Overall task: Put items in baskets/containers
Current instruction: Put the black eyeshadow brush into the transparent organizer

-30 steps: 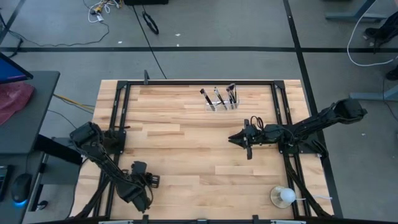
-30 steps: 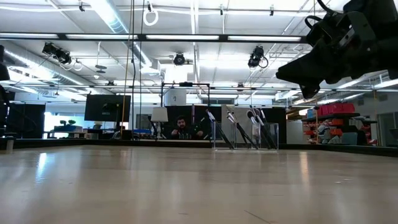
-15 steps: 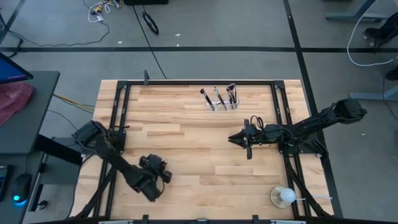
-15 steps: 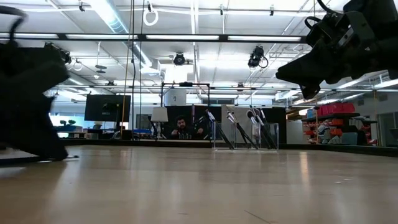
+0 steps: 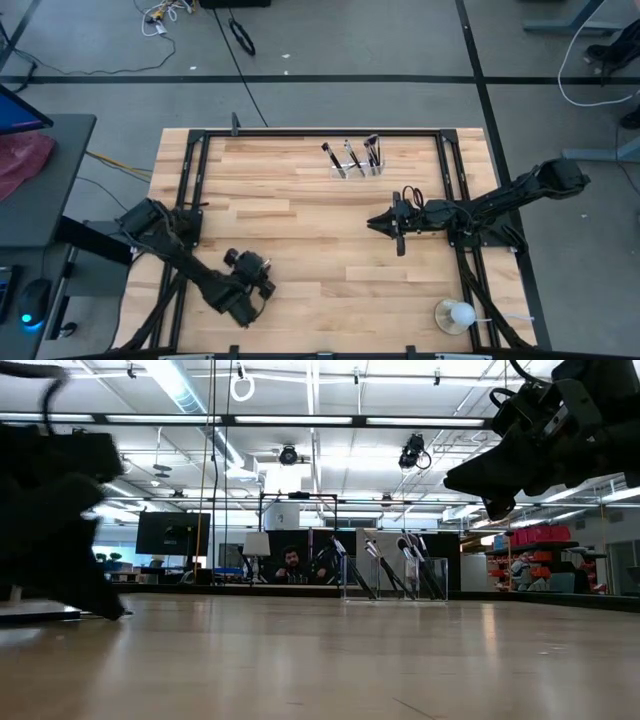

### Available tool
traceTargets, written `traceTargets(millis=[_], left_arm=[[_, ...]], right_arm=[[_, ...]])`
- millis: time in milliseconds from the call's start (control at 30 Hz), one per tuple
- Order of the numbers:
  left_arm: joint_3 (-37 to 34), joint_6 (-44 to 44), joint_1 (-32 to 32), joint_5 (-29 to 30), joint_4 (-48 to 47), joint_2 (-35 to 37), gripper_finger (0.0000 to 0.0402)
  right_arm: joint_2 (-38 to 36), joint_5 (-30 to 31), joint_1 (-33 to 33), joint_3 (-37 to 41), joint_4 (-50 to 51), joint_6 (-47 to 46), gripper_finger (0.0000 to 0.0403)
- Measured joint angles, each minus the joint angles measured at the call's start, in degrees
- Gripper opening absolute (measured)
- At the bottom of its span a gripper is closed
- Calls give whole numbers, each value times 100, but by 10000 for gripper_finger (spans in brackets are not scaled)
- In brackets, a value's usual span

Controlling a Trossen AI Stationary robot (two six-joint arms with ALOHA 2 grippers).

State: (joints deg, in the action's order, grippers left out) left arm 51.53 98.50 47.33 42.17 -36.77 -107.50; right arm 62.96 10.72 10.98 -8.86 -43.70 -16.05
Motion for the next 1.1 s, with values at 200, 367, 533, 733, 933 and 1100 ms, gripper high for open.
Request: traceTargets(millis=[200, 367, 533, 733, 933, 1100], left_arm=[[17, 1176, 802, -23, -628, -71, 199], [20, 1280, 1071, 238, -644, -306, 193], [27, 1005, 1104, 581, -599, -558, 182], [-52, 873, 1240, 724, -408, -669, 144], [-261, 526, 1370, 982, 28, -671, 79], [-531, 535, 1343, 1388, 496, -669, 17]], right_arm=[[0, 2, -2, 0, -2, 0, 58], [0, 2, -2, 0, -13, 0, 58], [0, 2, 0, 0, -22, -106, 58], [0, 2, 0, 0, -31, -170, 58], [0, 2, -2, 0, -35, -170, 58], [0, 1, -1, 0, -25, -170, 58]])
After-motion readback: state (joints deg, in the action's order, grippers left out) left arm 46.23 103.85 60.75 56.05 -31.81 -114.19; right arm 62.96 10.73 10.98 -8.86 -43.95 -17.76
